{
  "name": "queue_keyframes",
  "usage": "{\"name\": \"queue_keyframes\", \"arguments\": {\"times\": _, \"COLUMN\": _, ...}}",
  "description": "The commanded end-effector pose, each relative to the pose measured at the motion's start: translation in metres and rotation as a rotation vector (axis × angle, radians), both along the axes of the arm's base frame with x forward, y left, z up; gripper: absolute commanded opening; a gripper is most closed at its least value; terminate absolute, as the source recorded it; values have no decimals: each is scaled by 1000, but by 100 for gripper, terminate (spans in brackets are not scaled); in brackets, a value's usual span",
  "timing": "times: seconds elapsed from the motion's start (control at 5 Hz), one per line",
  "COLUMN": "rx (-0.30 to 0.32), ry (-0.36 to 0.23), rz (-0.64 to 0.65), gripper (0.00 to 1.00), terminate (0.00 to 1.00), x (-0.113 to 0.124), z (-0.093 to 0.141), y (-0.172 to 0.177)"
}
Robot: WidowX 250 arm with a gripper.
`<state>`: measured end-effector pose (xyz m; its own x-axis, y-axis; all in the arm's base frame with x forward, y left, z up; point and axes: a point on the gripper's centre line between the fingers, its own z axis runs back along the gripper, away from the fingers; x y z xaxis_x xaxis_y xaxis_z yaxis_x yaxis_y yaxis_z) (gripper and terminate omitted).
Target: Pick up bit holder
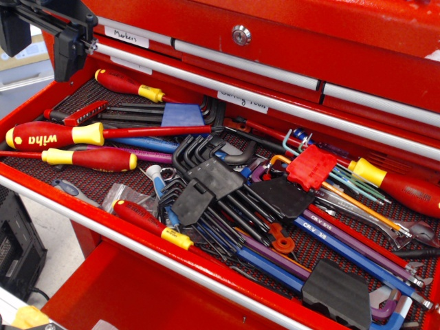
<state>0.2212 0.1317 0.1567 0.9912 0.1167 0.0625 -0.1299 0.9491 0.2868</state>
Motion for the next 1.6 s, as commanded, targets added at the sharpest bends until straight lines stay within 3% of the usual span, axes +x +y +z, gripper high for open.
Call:
{"name": "queue_keyframes", "arguments": {"times": 0.0, "rx": 0, "ry": 0, "rz": 0, "gripper": 100, "terminate": 0, "x": 0, "z": 0, "y": 0}}
{"name": "queue_keyframes", "arguments": {"times": 0.2, "rx": -8, "ry": -33, "rz": -50, "gripper": 100, "terminate": 0, "x": 28, "z": -7, "y": 24}}
{"name": "queue_keyframes", "arguments": {"times": 0.6, "rx": -45, "ry": -129, "rz": -122, "gripper": 100, "terminate": 0, "x": 77, "z": -45, "y": 68}}
{"name": "queue_keyframes", "arguments": {"times": 1.2, "rx": -156, "ry": -178, "rz": -162, "gripper": 100, "terminate": 0, "x": 99, "z": -100, "y": 93}}
{"name": "queue_keyframes", "arguments": {"times": 1.4, "rx": -157, "ry": -177, "rz": -189, "gripper": 100, "terminate": 0, "x": 103, "z": -113, "y": 96}}
